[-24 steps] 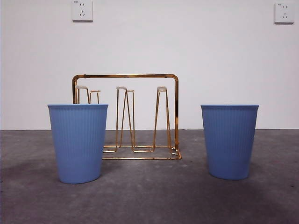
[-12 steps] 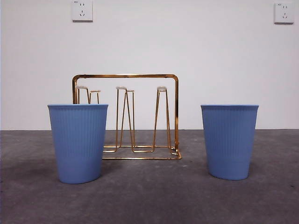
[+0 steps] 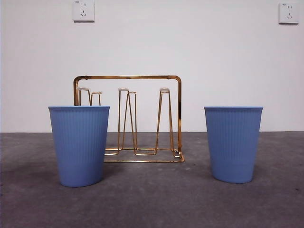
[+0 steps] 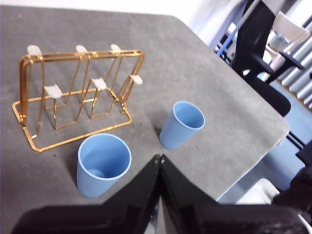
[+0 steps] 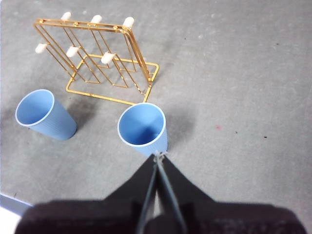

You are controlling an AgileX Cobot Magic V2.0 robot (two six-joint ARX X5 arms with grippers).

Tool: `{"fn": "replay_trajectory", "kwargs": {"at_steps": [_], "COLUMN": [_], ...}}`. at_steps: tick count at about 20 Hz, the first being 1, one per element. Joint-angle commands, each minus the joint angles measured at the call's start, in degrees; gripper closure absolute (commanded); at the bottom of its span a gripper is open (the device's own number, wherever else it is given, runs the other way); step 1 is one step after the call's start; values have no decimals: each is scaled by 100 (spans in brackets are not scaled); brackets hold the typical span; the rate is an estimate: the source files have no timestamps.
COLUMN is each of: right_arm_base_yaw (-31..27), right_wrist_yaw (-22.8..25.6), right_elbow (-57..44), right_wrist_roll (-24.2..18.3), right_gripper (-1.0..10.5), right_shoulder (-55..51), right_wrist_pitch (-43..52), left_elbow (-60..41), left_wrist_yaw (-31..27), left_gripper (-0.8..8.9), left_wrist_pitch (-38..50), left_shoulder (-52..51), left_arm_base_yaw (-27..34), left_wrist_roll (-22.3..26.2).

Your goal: Pick up cup 1,put cup 1 in the cup rack,pick up cup 2,put cup 2 in the cup rack

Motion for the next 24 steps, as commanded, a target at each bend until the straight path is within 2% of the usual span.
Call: {"fn": "replay_trajectory", "kwargs": {"at_steps": [1, 3, 4, 5, 6, 11, 16, 18, 24], "right_arm_base_yaw": [-2, -2, -2, -2, 0, 2, 286, 562, 1572], "right_wrist_yaw": [-22, -24, -24, -24, -26, -350, -339, -157, 999], "right_elbow": [52, 52, 52, 52, 52, 52, 55, 55, 55], "right_wrist_roll": [-61, -61, -39, 31, 66, 118, 391, 466, 529], "right_gripper": [934, 762, 619, 481, 371, 348, 349, 350, 351], "right_shoulder": [68, 87, 129, 157, 195, 686, 1703, 2210, 3814], "right_wrist_pitch": [26, 35, 61, 70, 77, 77, 385, 494, 824], "left_elbow": [63, 92, 92, 92, 92, 92, 92, 92, 92], "left_wrist_yaw": [28, 28, 26, 35, 94, 835, 1488, 1655, 1827], "left_gripper": [776, 508, 291, 151, 121, 122, 122, 123, 123], "left_wrist_pitch": [2, 9, 31, 52, 85, 466, 734, 804, 1156], "left_shoulder": [105, 179, 210, 247, 286, 603, 1005, 1134, 1344], "left_arm_base_yaw": [-55, -109, -149, -199, -278, -726, -1220, -1408, -1742], "left_wrist_roll": [170, 166, 164, 96, 7, -72, -295, -304, -568]}}
